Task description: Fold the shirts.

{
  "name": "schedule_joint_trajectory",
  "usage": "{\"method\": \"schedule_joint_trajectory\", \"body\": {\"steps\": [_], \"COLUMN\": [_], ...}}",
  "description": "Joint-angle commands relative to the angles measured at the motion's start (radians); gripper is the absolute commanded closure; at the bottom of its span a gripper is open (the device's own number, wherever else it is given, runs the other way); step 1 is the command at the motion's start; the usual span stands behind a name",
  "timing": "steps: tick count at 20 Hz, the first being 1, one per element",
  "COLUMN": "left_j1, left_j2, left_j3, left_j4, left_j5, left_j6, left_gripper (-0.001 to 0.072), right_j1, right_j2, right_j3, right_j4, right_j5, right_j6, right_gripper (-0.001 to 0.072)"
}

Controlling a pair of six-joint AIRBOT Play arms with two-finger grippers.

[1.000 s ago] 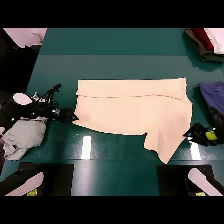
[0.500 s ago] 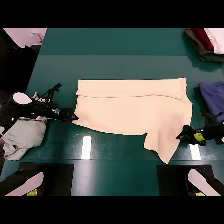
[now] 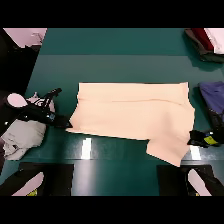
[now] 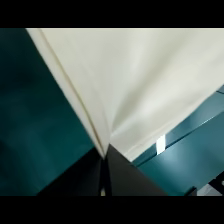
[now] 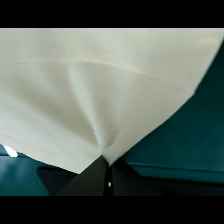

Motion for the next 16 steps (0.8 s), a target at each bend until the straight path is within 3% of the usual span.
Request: {"method": "schedule_joint_trajectory", "body": {"steps": [1, 4, 8, 10, 16], "left_j1": [0.0, 0.0, 0.0, 0.0, 0.0], "left_j2": [0.098, 0.129, 0.121, 0.079, -0.166], "left_j3": [-0.015, -0.04, -0.018, 0.025, 0.209], "left_j4": [0.112, 0.113, 0.008, 0.0, -0.08], "left_j5": [-0.092, -0.155, 0.022, 0.13, 0.291], "left_j6": [-0.021, -0.06, -0.093, -0.098, -0.094], "left_gripper": [0.0686, 0.0685, 0.0686, 0.0686, 0.0685], "right_j1": [0.002, 0.002, 0.002, 0.002, 0.044], "right_j2": [0.151, 0.257, 0.275, 0.199, -0.141], "right_j3": [0.016, 0.016, 0.019, 0.055, 0.305], "right_j4": [-0.084, -0.079, 0.002, 0.064, 0.104], "right_j5": [0.087, 0.077, -0.05, -0.115, -0.246], "right_j6": [-0.001, -0.001, -0.002, -0.003, -0.021], "right_gripper": [0.0695, 0.0695, 0.0695, 0.0695, 0.0695]}}
